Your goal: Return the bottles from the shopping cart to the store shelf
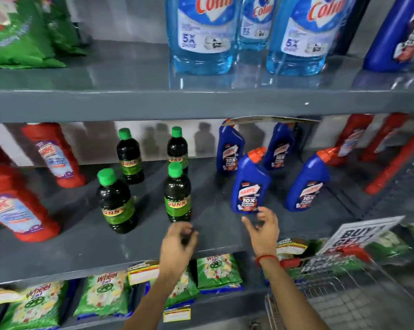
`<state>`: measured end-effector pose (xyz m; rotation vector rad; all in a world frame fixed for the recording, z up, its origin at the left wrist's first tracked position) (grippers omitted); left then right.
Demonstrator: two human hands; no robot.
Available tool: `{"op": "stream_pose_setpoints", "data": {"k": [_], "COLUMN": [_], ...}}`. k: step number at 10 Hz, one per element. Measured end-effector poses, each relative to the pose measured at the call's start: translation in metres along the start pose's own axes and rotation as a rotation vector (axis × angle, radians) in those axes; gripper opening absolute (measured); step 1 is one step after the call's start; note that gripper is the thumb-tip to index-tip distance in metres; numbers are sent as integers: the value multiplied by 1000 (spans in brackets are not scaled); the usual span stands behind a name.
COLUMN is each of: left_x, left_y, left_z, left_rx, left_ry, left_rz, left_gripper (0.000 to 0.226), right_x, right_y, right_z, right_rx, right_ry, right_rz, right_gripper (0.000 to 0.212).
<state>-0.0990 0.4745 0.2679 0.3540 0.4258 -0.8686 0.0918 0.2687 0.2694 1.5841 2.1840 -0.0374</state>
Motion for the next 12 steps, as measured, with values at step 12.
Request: {"op": "stream_pose_setpoints", "data": {"k": [12], "left_x": [87], "left_y": [57], "left_z": [42], "left_rx": [-82], "left_ry": [-40], "left_rz": [-239], "left_gripper": [45], "right_x": [-3], "right_y": [10], "right_z": [4], "right_rx": [115], "right_ry": [-5], "right_rz": [-142], "right_gripper": [39]}}
Point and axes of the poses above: each hand's wrist, its own y-axis towards the middle knuckle, its own x-axis out of the palm, z = x × y, the point moved 10 cm from there along y, towards the middle knuckle, and after that the axes turned 12 degrees about -z, right-handed, at the moved point
